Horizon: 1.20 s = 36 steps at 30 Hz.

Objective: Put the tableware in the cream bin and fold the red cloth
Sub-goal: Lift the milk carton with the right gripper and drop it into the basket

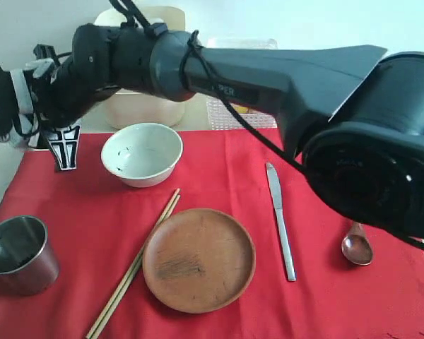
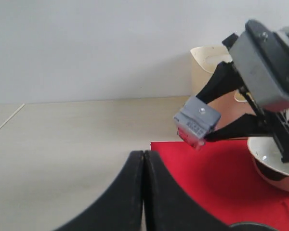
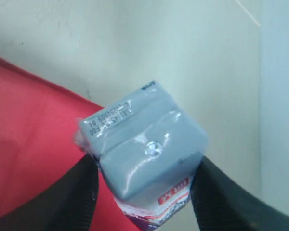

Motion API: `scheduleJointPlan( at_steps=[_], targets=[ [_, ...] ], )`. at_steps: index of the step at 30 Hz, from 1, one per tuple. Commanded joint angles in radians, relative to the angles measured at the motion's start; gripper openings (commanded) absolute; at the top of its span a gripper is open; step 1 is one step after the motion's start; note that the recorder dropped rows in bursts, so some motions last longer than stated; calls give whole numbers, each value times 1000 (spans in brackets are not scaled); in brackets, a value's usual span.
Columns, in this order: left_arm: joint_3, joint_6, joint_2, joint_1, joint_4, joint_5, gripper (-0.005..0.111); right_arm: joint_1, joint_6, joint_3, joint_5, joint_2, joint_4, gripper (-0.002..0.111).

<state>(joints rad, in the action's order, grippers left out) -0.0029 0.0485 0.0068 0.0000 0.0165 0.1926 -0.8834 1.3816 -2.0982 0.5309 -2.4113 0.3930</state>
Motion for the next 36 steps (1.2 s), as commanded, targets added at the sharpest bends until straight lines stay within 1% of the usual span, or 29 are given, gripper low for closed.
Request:
scheduleJointPlan(
  at_steps=[1,6,12,13,14,15,16,19,20,22,25,27,28,30,32,36],
  targets=[
    [3,-1,-7,0,-5,0,1,0,-87,-3,31,87,18,0],
    [3,-1,-7,0,-5,0,1,17,-167,-3,175,168,11,0],
    [3,-1,-7,0,-5,0,1,97,-283,-3,340,247,18,0],
    [3,-1,-7,0,-5,0,1,131,-308,-3,421,268,25,0],
    [3,-1,-7,0,-5,0,1,146,-311,-3,452,277,33,0],
    [3,-1,-7,0,-5,0,1,185,-313,-3,524,291,66,0],
    [3,-1,-7,0,-5,0,1,207,-313,-3,555,294,81,0],
    [3,-1,-7,0,-5,0,1,307,-302,-3,690,314,193,0],
    [3,-1,-7,0,-5,0,1,324,-300,-3,690,319,216,0],
    [3,-1,-7,0,-5,0,1,399,-275,18,690,335,293,0],
    [3,-1,-7,0,-5,0,1,461,-232,91,690,367,318,0],
    [3,-1,-7,0,-5,0,1,518,-219,139,690,381,323,0],
    [3,-1,-7,0,-5,0,1,564,-201,160,690,386,343,0],
    [3,-1,-7,0,-5,0,1,618,-196,177,690,386,390,0],
    [3,-1,-7,0,-5,0,1,661,-196,190,690,386,415,0],
    [3,-1,-7,0,-5,0,1,710,-196,208,575,373,421,0]
  ],
)
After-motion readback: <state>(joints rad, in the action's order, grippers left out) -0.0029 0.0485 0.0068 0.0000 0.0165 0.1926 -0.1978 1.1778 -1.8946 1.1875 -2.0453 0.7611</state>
